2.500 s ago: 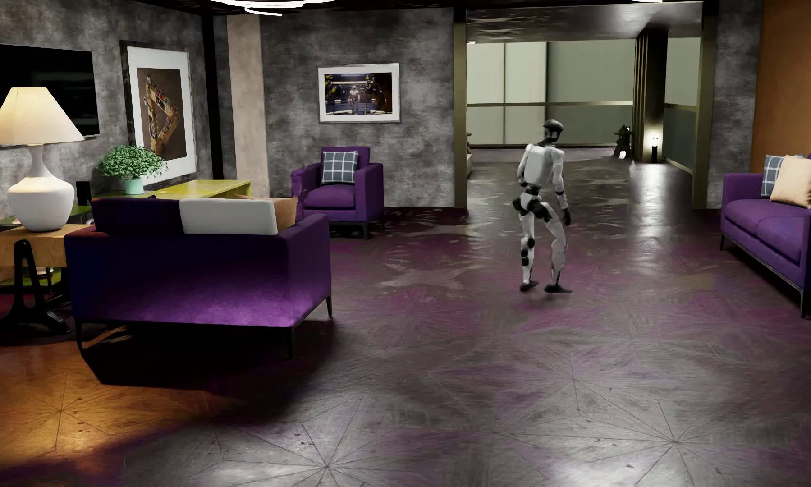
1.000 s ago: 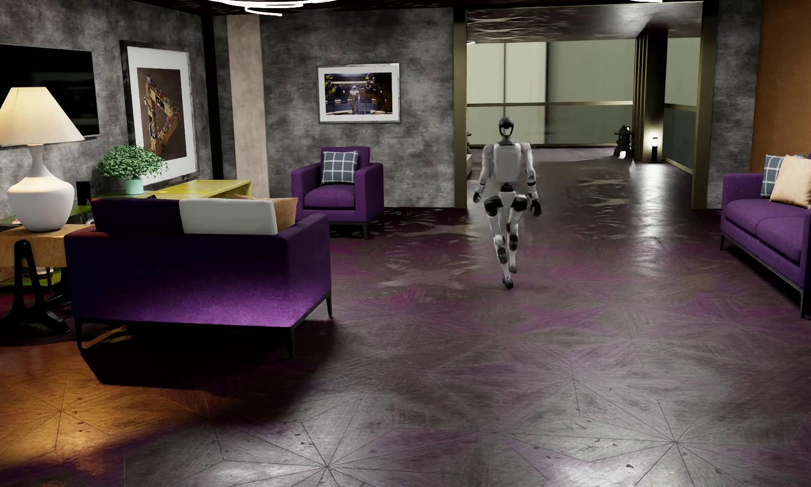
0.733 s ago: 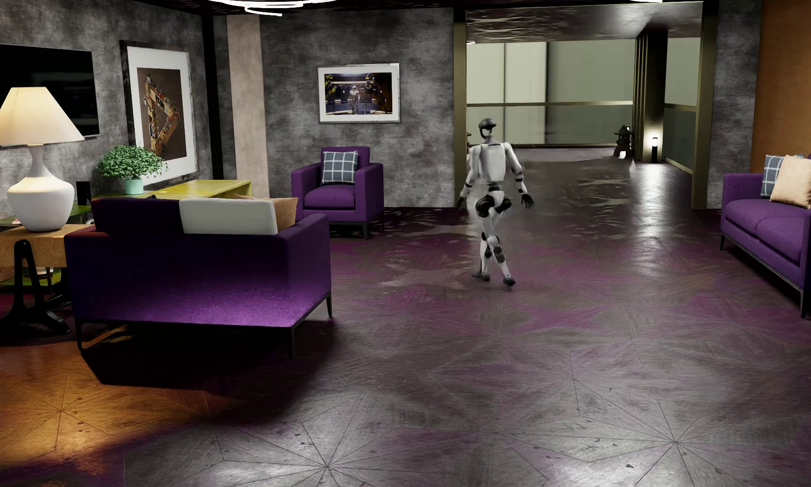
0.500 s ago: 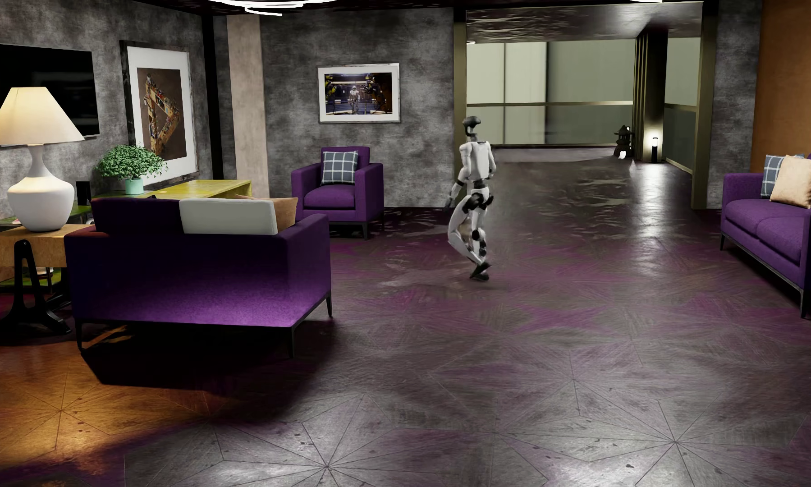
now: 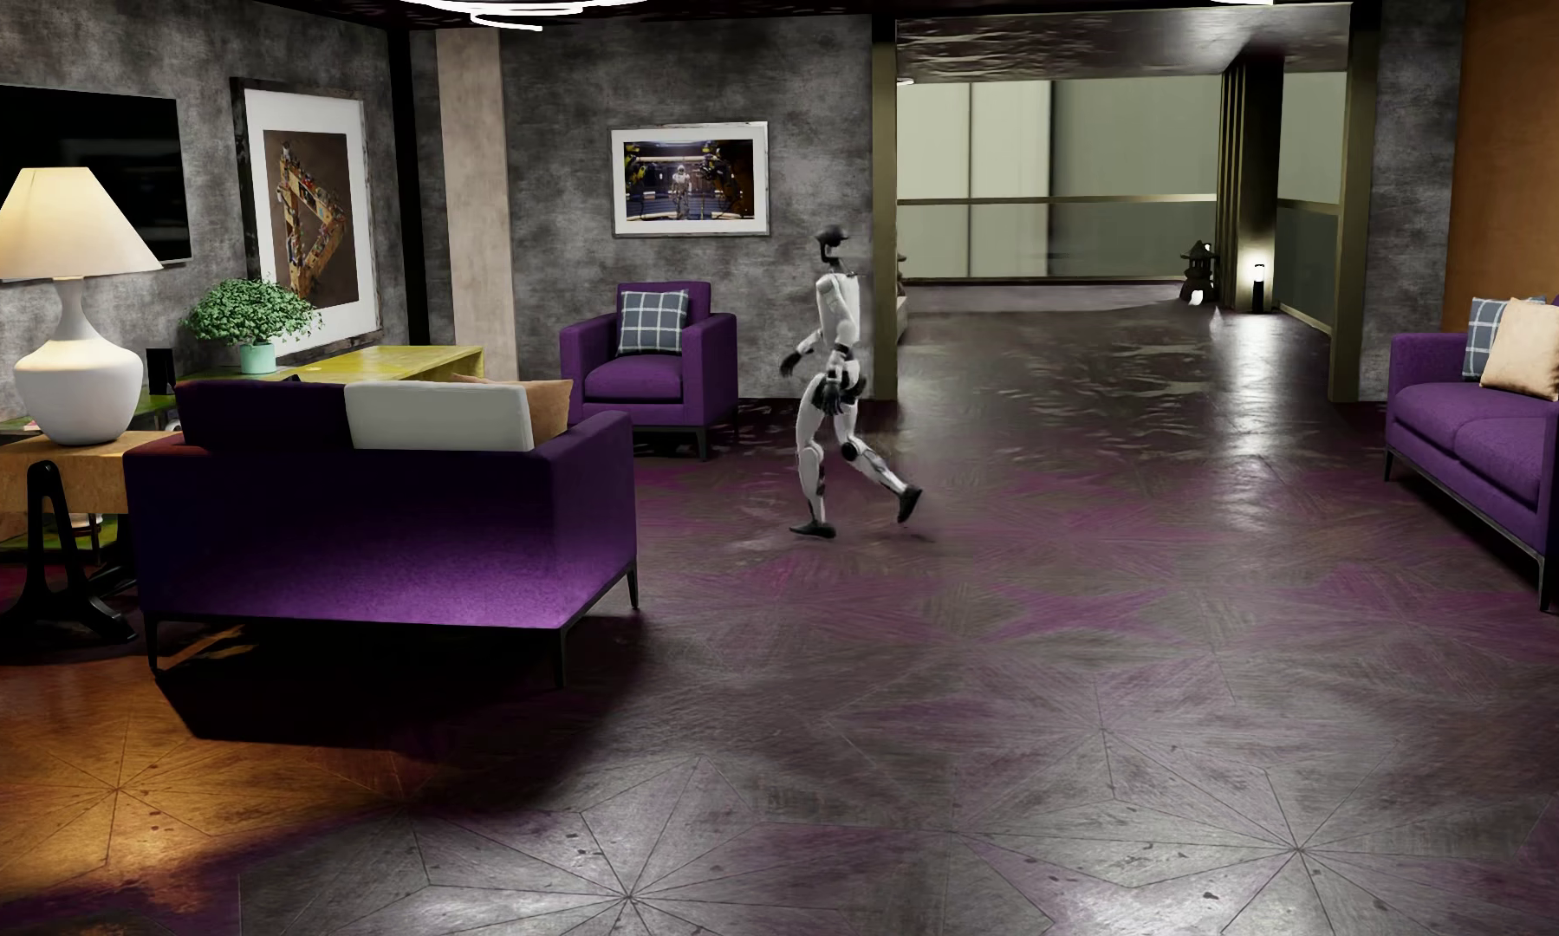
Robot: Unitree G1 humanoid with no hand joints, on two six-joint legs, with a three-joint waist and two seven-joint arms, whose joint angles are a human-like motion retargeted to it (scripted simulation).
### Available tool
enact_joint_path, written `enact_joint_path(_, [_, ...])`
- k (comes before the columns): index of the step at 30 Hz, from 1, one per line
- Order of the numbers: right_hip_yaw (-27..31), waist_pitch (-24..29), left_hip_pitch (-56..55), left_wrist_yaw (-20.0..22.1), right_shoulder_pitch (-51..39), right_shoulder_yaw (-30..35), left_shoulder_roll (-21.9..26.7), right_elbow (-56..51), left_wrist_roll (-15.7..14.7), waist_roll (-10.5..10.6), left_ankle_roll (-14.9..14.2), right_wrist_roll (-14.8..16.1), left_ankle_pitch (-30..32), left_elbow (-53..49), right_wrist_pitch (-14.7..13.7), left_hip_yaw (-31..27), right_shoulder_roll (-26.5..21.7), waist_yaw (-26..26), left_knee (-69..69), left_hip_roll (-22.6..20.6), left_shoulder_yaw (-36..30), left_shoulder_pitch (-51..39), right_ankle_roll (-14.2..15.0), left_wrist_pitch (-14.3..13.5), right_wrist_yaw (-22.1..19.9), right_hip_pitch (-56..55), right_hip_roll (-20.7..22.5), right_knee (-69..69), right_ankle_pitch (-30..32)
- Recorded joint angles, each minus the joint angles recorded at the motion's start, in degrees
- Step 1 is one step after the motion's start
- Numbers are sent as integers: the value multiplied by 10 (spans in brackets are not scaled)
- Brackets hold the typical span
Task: Approach the desk
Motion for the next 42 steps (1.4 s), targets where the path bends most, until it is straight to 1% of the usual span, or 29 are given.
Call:
enact_joint_path(1, [35,5,24,5,12,12,-11,42,4,-7,1,-4,-15,-11,21,-4,12,-7,-5,-12,1,-8,-6,-14,26,-54,-1,76,-21])
enact_joint_path(2, [59,9,43,17,31,8,-11,86,17,-13,-1,7,-29,-14,46,-13,29,-14,-6,-19,-6,-24,-10,-17,26,-107,7,126,-28])
enact_joint_path(4, [73,12,71,39,89,-13,4,164,50,-20,-9,35,-59,-16,86,-40,56,-30,-2,-28,-35,-74,-6,-5,-8,-202,28,149,-38])
enact_joint_path(5, [67,13,82,42,121,-12,16,194,66,-21,-13,44,-74,-14,94,-54,60,-38,1,-31,-56,-92,-13,-11,0,-241,33,121,-49])
enact_joint_path(8, [28,6,117,46,241,-15,49,199,76,-24,-20,64,-122,-20,71,-95,51,-65,7,-39,-104,-142,-43,-51,46,-290,54,-125,-57])
enact_joint_path(11, [-16,-11,173,54,349,-85,76,167,65,-26,-26,106,-160,-47,76,-116,64,-80,-13,-36,-126,-158,-9,-74,-4,-231,92,-497,5])
enact_joint_path(12, [-32,-15,187,57,372,-96,86,167,57,-24,-31,109,-169,-53,82,-119,75,-83,0,-27,-128,-159,-87,-73,-11,-215,98,-501,44])
enact_joint_path(13, [-42,-16,185,62,378,-98,94,173,49,-19,-35,107,-164,-58,85,-116,86,-86,47,-12,-120,-158,-128,-63,-8,-210,108,-476,42])
enact_joint_path(14, [-42,-14,167,81,368,-92,90,189,34,-12,-43,99,-128,-61,95,-109,92,-89,131,4,-97,-150,-130,-50,-3,-203,121,-439,10])
enact_joint_path(16, [-46,-8,97,111,328,-43,70,208,6,4,-143,52,23,-40,101,-120,90,-92,335,23,-64,-130,-127,-23,45,-177,139,-375,-57])
enact_joint_path(17, [-57,-5,54,86,308,-30,79,194,20,10,-154,37,85,-23,88,-139,86,-94,429,24,-86,-130,-128,-12,66,-153,145,-364,-84])
enact_joint_path(18, [-69,-3,11,36,285,-40,101,177,48,18,-163,35,102,-6,74,-146,86,-95,508,36,-123,-132,-127,-11,52,-127,151,-359,-105])
enact_joint_path(19, [-74,-1,-30,-8,263,-65,112,156,69,27,-140,46,83,3,67,-139,90,-94,560,70,-142,-131,-125,-16,8,-104,160,-356,-125])
enact_joint_path(20, [-70,0,-67,-23,236,-98,107,147,71,35,-102,63,77,7,57,-120,95,-89,578,110,-136,-122,-121,-9,-51,-80,170,-357,-140])
enact_joint_path(21, [-59,1,-94,-15,201,-116,95,144,60,43,-79,70,73,8,57,-95,101,-82,563,147,-114,-111,-117,3,-94,-60,180,-360,-155])
enact_joint_path(22, [-47,0,-113,-1,164,-116,86,139,47,50,-73,69,48,9,56,-70,104,-72,519,170,-94,-101,-112,13,-115,-44,190,-358,-170])
enact_joint_path(24, [-20,-2,-137,15,88,-81,84,120,36,58,-72,52,16,11,41,-20,99,-54,369,194,-72,-86,-104,14,-98,-19,207,-358,-199])
enact_joint_path(25, [-5,-5,-137,18,55,-61,84,104,33,62,-61,44,26,15,22,7,92,-48,262,198,-64,-80,-100,15,-83,-6,213,-363,-211])
enact_joint_path(26, [11,-9,-130,18,26,-44,84,88,31,64,-68,37,47,20,5,22,86,-44,142,193,-57,-75,-97,19,-71,7,219,-372,-221])
enact_joint_path(27, [27,-13,-117,18,3,-36,83,70,29,64,-89,37,62,24,-8,1,84,-40,27,181,-50,-70,-93,22,-64,20,222,-379,-233])
enact_joint_path(28, [41,-17,-100,16,-14,-30,83,54,31,65,-64,35,73,30,-15,-25,82,-37,-57,175,-49,-65,-87,24,-66,34,224,-385,-244])
enact_joint_path(30, [60,-19,-69,4,-22,-28,81,25,42,65,-42,30,126,46,-18,19,80,-38,-65,185,-57,-63,-70,27,-83,66,211,-376,-266])
enact_joint_path(32, [66,-14,-58,4,7,-46,74,8,52,57,-13,46,77,57,-17,38,82,-36,8,171,-61,-76,-48,36,-116,79,173,-319,-251])
enact_joint_path(34, [71,-8,-28,19,64,-58,61,14,57,46,-11,65,21,53,-8,54,79,-36,44,141,-63,-96,-49,33,-123,60,133,-214,-160])
enact_joint_path(37, [116,4,52,34,128,-22,28,75,44,21,4,62,-17,22,25,90,46,-35,11,71,-69,-120,-31,-4,-53,-64,60,36,44])
enact_joint_path(38, [124,10,67,46,144,-15,24,106,40,10,7,64,-36,9,47,95,46,-38,16,55,-74,-136,-26,-5,-40,-110,36,102,58])
enact_joint_path(40, [111,18,81,71,174,-17,35,188,43,-7,9,83,-69,14,100,82,72,-48,36,38,-90,-168,-40,-16,-36,-187,26,157,-3])
enact_joint_path(41, [84,19,89,71,197,0,42,216,57,-11,8,78,-80,24,111,69,77,-54,38,31,-105,-189,-48,-16,-12,-213,16,144,-16])
enact_joint_path(42, [51,18,98,60,221,26,48,226,65,-13,5,65,-90,34,106,56,79,-62,36,24,-123,-211,-59,-15,26,-232,11,105,-36])
